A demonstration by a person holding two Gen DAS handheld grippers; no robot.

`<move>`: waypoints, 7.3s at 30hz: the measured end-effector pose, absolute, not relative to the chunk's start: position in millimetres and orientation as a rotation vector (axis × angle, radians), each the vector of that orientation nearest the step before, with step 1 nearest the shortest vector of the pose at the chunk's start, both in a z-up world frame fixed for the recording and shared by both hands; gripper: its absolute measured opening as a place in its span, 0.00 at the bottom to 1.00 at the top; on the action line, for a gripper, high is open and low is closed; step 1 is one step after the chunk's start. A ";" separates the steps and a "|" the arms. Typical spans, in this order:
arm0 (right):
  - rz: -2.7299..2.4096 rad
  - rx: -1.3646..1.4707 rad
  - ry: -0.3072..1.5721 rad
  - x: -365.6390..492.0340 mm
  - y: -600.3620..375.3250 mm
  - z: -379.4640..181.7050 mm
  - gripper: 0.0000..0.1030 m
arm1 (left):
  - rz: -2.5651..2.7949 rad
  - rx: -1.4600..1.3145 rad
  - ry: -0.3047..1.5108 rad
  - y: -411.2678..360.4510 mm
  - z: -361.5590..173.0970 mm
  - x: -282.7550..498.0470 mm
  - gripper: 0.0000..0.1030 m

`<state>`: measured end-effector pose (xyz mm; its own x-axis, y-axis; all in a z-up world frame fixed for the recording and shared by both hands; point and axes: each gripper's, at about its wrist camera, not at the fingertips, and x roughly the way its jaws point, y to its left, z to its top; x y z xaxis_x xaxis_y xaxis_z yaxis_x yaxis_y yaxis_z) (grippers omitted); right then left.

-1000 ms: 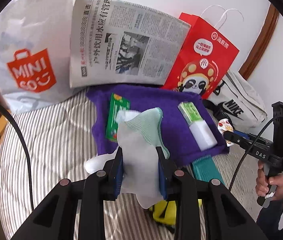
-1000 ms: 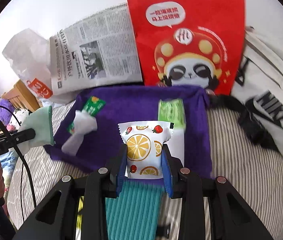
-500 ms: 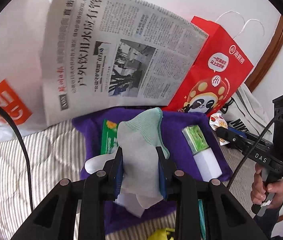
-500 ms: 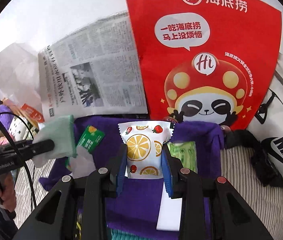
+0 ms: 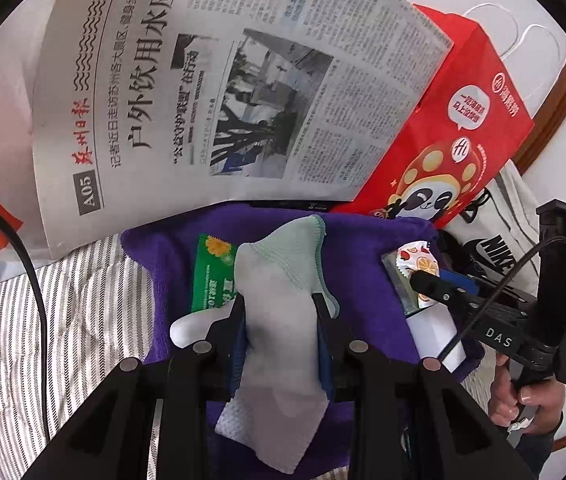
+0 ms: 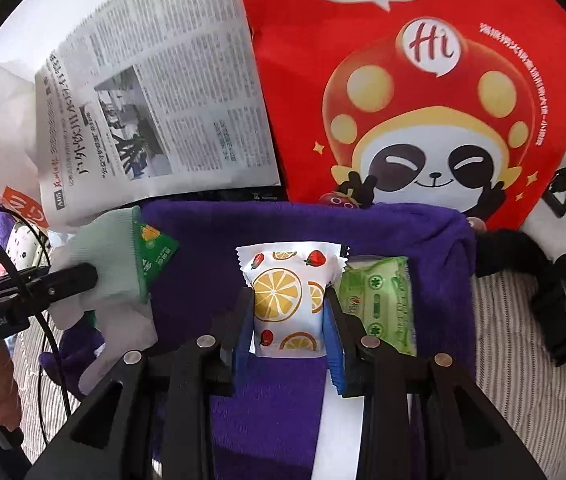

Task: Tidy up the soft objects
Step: 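Carry the sock and the sachet over the purple towel with both grippers, then set the sachet beside the tissue pack with the right gripper while the left gripper releases the sock, then grasp the teal ribbed pad with the right gripper while the left gripper grasps the yellow pouch, then carry the teal pad and the yellow pouch toward the purple towel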

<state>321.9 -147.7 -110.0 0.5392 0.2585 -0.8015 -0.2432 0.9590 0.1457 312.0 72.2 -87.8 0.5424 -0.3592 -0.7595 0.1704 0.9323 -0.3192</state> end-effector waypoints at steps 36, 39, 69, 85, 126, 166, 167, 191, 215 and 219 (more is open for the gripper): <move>0.283 -0.079 1.021 339.9 -128.6 -132.0 0.59 | -0.253 -0.173 1.009 63.0 -124.0 323.9 0.29; 0.270 -0.078 0.987 336.2 -134.3 -121.2 0.63 | -0.244 -0.150 1.008 58.9 -125.1 324.5 0.32; 0.159 -0.069 0.942 255.9 -178.1 -93.1 0.66 | -0.216 -0.121 0.970 55.6 -95.0 318.6 0.74; 0.201 0.090 1.164 156.9 -164.1 -166.8 0.80 | -0.260 -0.084 0.924 47.9 -56.8 296.4 0.74; 0.123 0.108 1.033 94.5 -228.1 -125.4 0.83 | -0.295 -0.014 0.957 56.9 -70.0 168.3 0.74; 0.112 0.109 0.998 73.1 -249.9 -134.0 0.83 | -0.346 -0.040 0.987 40.8 -135.5 145.7 0.16; 0.115 0.108 0.995 73.5 -249.1 -132.2 0.83 | -0.348 -0.043 0.987 42.5 -134.3 144.5 0.16; 0.197 0.063 0.929 111.4 -223.1 -95.3 0.83 | -0.321 -0.143 0.931 72.2 -90.8 137.4 0.16; 0.140 0.073 0.941 178.5 -242.7 -94.6 0.83 | -0.392 -0.245 0.971 21.2 -97.8 259.1 0.16; 0.146 0.078 0.940 189.6 -239.4 -94.3 0.83 | -0.376 -0.207 1.004 14.8 -113.2 271.6 0.16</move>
